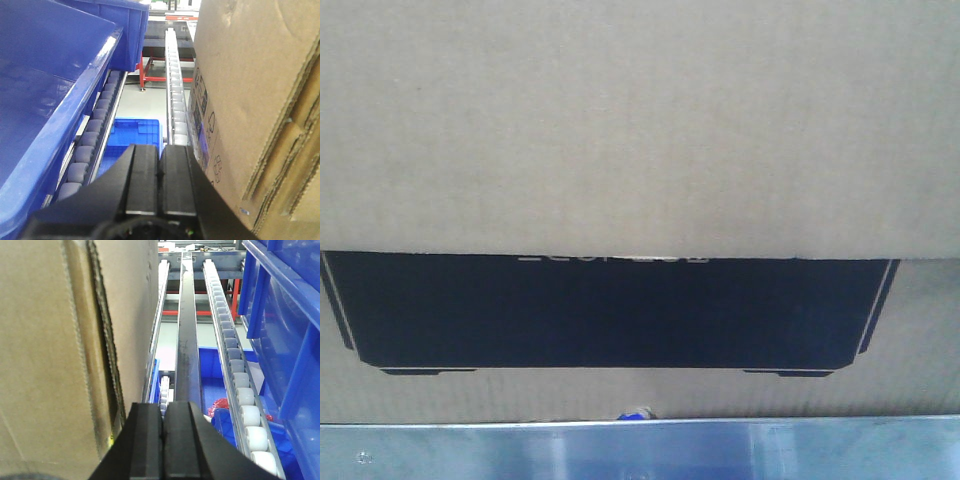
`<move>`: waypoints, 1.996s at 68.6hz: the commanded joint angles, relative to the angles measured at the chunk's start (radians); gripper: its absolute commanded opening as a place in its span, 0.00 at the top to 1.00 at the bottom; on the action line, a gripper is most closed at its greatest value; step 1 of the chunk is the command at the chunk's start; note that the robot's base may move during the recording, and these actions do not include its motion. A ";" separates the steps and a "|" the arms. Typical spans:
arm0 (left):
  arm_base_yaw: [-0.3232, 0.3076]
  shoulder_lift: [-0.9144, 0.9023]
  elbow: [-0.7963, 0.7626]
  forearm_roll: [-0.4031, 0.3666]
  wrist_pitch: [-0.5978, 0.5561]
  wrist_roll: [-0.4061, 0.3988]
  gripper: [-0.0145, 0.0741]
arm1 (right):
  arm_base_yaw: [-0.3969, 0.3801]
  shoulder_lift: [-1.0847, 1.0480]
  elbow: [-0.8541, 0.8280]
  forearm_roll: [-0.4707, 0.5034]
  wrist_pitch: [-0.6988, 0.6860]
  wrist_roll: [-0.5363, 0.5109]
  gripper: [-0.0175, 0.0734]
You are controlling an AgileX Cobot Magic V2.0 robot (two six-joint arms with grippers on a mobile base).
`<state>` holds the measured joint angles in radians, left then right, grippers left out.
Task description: Grab box from left shelf to table start
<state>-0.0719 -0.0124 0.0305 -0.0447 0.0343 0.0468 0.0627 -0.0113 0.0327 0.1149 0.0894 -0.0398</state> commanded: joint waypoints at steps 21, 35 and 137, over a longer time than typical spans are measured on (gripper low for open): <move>-0.002 -0.017 -0.003 -0.005 -0.090 0.001 0.95 | 0.001 -0.009 0.001 0.001 -0.089 -0.003 0.74; -0.002 -0.017 -0.003 -0.024 -0.105 -0.001 0.95 | 0.001 -0.009 0.001 0.001 -0.089 -0.003 0.74; -0.010 0.505 -0.956 -0.118 0.744 0.026 0.36 | 0.001 -0.009 0.001 0.001 -0.089 -0.003 0.74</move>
<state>-0.0719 0.4336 -0.8411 -0.1217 0.7871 0.0725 0.0627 -0.0113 0.0327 0.1149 0.0894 -0.0398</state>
